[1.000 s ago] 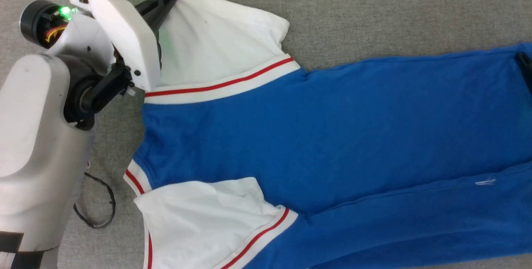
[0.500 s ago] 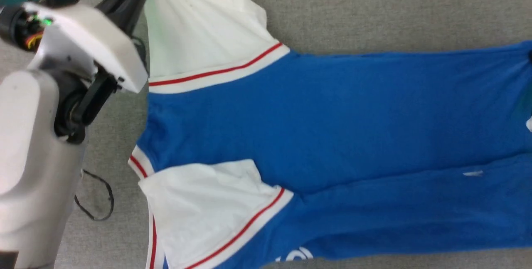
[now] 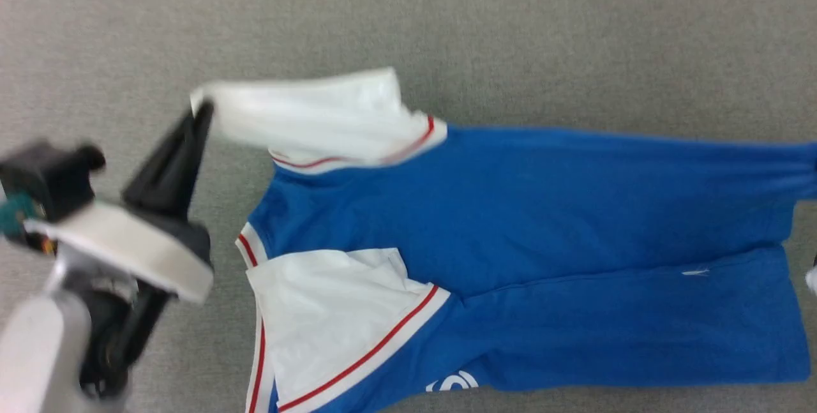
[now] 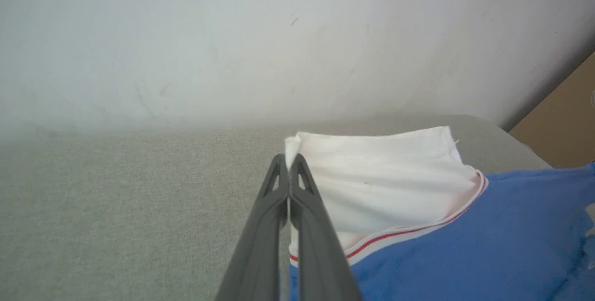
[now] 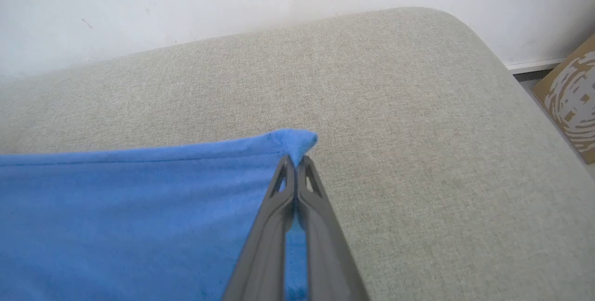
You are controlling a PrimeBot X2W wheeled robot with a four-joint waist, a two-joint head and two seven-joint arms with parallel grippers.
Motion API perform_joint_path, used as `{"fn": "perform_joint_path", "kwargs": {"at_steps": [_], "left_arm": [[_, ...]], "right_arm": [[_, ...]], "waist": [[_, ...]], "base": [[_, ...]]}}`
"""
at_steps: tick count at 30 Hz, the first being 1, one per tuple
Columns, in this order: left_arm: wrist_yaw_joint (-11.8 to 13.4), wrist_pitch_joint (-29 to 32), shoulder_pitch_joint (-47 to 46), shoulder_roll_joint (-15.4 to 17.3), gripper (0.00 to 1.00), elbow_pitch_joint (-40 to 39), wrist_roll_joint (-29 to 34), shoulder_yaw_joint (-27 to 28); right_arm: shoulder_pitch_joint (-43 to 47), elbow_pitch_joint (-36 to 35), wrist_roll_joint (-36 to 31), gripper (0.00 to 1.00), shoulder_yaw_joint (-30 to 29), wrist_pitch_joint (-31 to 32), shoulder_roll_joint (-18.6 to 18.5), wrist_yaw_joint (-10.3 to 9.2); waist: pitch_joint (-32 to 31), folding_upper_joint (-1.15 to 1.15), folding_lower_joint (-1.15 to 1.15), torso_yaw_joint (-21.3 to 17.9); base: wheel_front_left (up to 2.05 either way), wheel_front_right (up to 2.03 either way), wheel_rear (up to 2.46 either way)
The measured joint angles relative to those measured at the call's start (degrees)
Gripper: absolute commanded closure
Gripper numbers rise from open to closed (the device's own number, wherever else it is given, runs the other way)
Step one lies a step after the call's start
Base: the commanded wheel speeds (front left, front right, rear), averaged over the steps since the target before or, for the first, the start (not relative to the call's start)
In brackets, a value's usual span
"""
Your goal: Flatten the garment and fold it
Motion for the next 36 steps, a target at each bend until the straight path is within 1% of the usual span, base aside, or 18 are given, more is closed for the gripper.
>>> {"fn": "perform_joint_path", "kwargs": {"at_steps": [4, 9, 13, 19, 24, 25, 26, 28, 32, 34, 36], "left_arm": [[0.94, -0.92, 7.51, -0.09, 1.00, -2.13, -0.04, -0.14], [1.64, -2.42, 13.85, -1.58, 1.00, -2.86, -2.29, -0.10], [1.96, -2.50, 18.08, -1.83, 1.00, -2.32, -2.66, -0.59], [2.45, -0.40, 21.52, -1.89, 1.00, 0.18, -2.63, -3.33], [2.47, -0.70, 21.68, -2.54, 1.00, 4.52, -0.92, -5.61], [2.46, -0.82, 21.51, -2.96, 0.87, 5.41, -0.90, -5.95], [2.45, -0.83, 21.37, -3.27, 0.62, 6.20, -0.88, -6.32], [2.45, -0.94, 21.20, -3.69, 0.00, 7.55, -0.78, -6.84], [2.98, -2.27, 21.04, -4.81, 0.00, 8.27, -1.05, -6.23], [3.59, -3.85, 21.11, -5.89, 0.00, 7.32, -2.49, -4.58], [4.95, -6.59, 21.40, -6.93, 0.00, 5.24, -3.55, -1.87]], "right_arm": [[4.13, -0.29, 0.96, 1.00, -1.32, -1.34, 2.12, 0.00], [8.44, -0.05, 1.45, 1.00, -2.69, -2.42, 4.48, 0.00], [11.62, 0.85, 1.24, 1.00, -2.79, -2.96, 5.13, 0.00], [13.39, 3.11, 0.71, 1.00, 0.10, -3.35, 5.79, -0.01], [13.39, 5.04, 0.20, 1.00, 1.65, -3.19, 5.80, -0.01], [13.39, 5.57, -0.08, 0.68, 1.57, -3.09, 5.80, -0.01], [13.39, 6.11, -0.36, 0.00, 1.46, -2.56, 5.82, -0.01], [13.40, 6.95, -0.70, 0.00, 0.96, -1.70, 5.93, -0.01], [13.42, 6.21, 0.04, 0.00, -0.19, -0.19, 6.05, -0.01], [13.46, 4.56, 1.54, 0.00, -1.76, 0.78, 6.39, -0.01], [13.72, 2.57, 2.77, 0.00, -3.56, 1.42, 6.70, -0.01]], "waist": [[-2.31, 0.00, -0.01, 0.48], [-4.41, 0.00, -0.01, 1.17], [-5.50, 0.00, 0.00, 1.62], [-7.06, 0.00, 0.00, 1.45], [-8.07, 0.00, 0.01, 0.84], [-8.25, 0.00, 0.01, 0.75], [-8.43, 0.00, 0.01, 0.67], [-8.78, 0.00, 0.01, 0.56], [-9.36, 0.00, 0.01, 0.36], [-9.53, -0.01, 0.01, 0.23], [-9.60, 0.00, 0.01, 0.04]], "base": [[0.00, 0.00, 0.00], [0.00, 0.00, 0.00], [0.00, 0.00, 0.00], [0.00, 0.00, 0.00], [0.00, 0.00, 0.00], [0.00, 0.00, 0.00], [0.00, 0.00, 0.00], [0.00, 0.00, 0.00], [0.00, 0.00, 0.00], [0.00, 0.00, 0.00], [0.00, 0.00, 0.00]]}}
